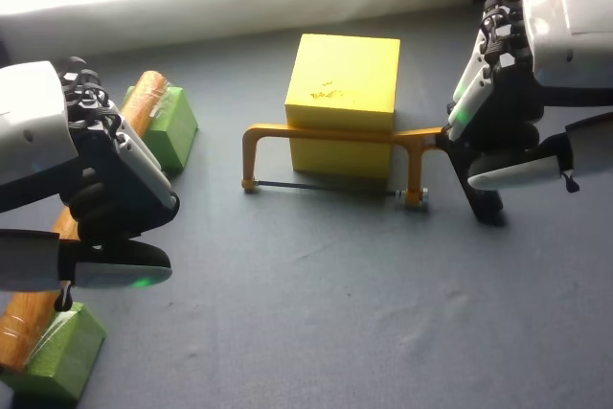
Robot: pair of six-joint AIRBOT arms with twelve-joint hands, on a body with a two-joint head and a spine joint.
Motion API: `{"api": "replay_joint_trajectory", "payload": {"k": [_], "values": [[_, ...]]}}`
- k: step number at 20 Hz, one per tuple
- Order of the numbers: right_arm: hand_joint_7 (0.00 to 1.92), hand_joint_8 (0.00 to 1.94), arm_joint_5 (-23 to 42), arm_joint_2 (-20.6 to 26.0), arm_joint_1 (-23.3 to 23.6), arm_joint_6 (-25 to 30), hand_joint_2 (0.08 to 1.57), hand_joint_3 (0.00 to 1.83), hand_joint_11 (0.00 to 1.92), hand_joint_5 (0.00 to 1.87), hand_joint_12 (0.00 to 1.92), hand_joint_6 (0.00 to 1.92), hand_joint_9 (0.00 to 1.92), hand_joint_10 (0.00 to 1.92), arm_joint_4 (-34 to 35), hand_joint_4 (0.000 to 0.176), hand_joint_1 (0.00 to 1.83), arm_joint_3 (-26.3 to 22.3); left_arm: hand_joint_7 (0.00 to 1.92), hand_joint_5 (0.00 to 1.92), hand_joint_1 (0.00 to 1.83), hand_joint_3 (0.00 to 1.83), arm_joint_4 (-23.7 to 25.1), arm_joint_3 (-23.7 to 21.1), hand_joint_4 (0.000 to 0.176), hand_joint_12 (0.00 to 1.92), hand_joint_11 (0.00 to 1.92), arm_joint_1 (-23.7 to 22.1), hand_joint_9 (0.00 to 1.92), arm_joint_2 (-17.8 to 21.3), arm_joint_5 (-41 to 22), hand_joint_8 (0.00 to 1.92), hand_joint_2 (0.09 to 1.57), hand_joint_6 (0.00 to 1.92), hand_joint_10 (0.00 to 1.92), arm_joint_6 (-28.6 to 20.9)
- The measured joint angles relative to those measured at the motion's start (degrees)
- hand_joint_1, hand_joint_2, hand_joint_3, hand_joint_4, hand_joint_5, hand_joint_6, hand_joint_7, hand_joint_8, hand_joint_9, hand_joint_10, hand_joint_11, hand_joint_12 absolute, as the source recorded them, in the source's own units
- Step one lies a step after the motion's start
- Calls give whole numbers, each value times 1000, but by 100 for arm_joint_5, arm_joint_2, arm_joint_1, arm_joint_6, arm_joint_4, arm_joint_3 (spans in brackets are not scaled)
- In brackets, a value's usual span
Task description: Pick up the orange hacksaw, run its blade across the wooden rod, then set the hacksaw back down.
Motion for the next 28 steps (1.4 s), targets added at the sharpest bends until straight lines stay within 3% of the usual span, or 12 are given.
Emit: {"api": "replay_joint_trajectory", "payload": {"k": [1, 4, 6, 8, 11, 14, 16, 19, 21, 22, 24, 28], "values": [[67, 8, -26, 2, 0, -7, 943, 29, 0, 55, 516, 8, 90, 15, -11, 0, 235, 0, 121, 131, 85, 25, 11, 22, 14, 324, 0, 0, 84, -2, -20, 8, 997, 12, 14, 2], [37, 0, -42, -7, 0, 9, 949, 2, 0, 30, 444, 0, 70, 0, -35, 0, 232, -7, 121, 92, 90, 3, 37, 66, 21, 407, 0, 0, 127, -2, -39, 0, 991, 0, 8, -76], [30, 0, -26, -7, 39, 13, 941, 0, 0, 28, 451, 1, 61, 0, 0, 0, 187, -11, 77, 43, 88, 1, -24, 96, 20, 327, 0, 0, 100, -2, -74, 0, 995, 0, 0, -120], [38, 2, -63, 7, 37, 96, 932, 0, 0, 32, 412, 2, 62, 1, -26, 0, 212, -20, 108, 79, 91, 0, 28, 120, 8, 421, 0, -7, 128, 0, -42, 2, 983, 3, 3, -136], [48, 3, -413, 181, 42, 297, 951, 3, 0, 46, 397, 3, 68, 2, 76, 0, 211, -234, 96, 88, 101, 0, 103, 173, 18, 392, 0, -131, 109, 0, 11, 0, 969, 2, 1, -199], [64, 3, -1113, 509, 35, 546, 959, 3, 0, 54, 428, 3, 75, 2, 673, 0, 204, -509, 80, 86, 67, 1, 402, 208, 8, 257, 0, -227, 70, 0, 101, 0, 972, 0, 1, -236], [66, 3, -1696, 763, -114, 566, 967, 6, 0, 50, 427, 0, 80, 3, 1539, 0, 184, -658, 21, 27, 13, 3, 802, 173, 4, 143, 0, -315, 15, 31, 262, 1, 980, 0, 0, -264], [74, 2, -2378, 988, -656, 590, 965, 2, 0, 54, 435, 2, 91, 3, 2704, 0, 178, -754, 24, 50, 51, 0, 1010, -70, 8, 194, 0, -313, 26, 337, 741, 1, 974, 5, 0, -385], [75, 2, -2586, 1182, -1078, 636, 963, 0, 0, 47, 398, 0, 86, 2, 3344, 0, 181, -940, 12, 40, 25, 4, 1045, -160, 7, 119, 0, -481, 10, 498, 1255, 0, 988, 1, 0, -474], [72, 0, -2618, 1257, -1268, 640, 966, 1, 0, 38, 381, 0, 85, 1, 3676, 0, 178, -1019, 13, 35, 56, 0, 1132, -201, 7, 114, 0, -573, 11, 584, 1493, 1, 982, 0, 1, -527], [78, 0, -2627, 1471, -1768, 1139, 972, 1, 0, 52, 436, 2, 99, 1, 4105, 0, 171, -1058, 0, 0, 38, 0, 1971, -330, 0, 119, 0, -909, 0, 839, 2184, 0, 984, 0, 0, -544], [60, 2, -2157, 1473, -2402, 1305, 981, 3, 0, 40, 381, 1, 80, 1, 4758, 0, 187, -1043, 8, 13, 71, 0, 2074, -516, 0, 167, 0, -1156, 15, 1132, 2658, 1, 977, 1, 2, -833]]}}
